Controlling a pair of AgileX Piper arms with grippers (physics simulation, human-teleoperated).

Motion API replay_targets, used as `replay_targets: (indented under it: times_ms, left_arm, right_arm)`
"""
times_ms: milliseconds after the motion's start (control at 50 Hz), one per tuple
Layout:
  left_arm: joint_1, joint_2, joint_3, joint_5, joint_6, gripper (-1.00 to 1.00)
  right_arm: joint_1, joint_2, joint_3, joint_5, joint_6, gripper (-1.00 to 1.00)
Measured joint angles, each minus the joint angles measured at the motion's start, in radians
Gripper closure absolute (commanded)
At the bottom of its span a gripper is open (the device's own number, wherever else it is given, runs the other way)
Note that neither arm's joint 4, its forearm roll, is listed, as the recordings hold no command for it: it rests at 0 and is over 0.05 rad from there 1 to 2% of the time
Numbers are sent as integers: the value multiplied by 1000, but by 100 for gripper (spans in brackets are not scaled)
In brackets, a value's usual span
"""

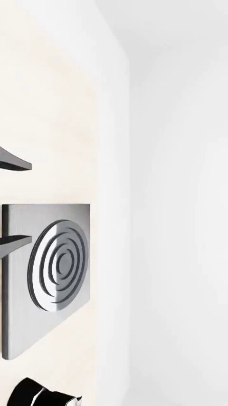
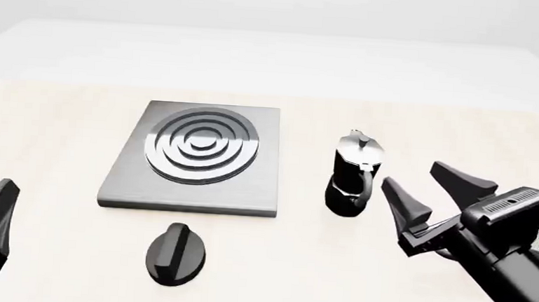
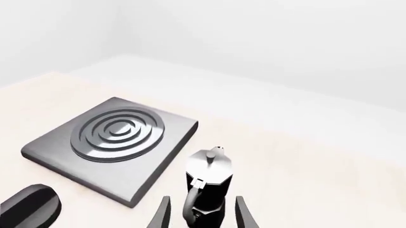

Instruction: Put the moka pot on the stove.

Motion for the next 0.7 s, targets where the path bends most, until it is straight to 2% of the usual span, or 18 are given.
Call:
replay_targets:
  times_ms: [700]
  left_arm:
    - [0,0,0,0,0,-100]
  right_arm:
    - [29,257,-41,-165,30,-100]
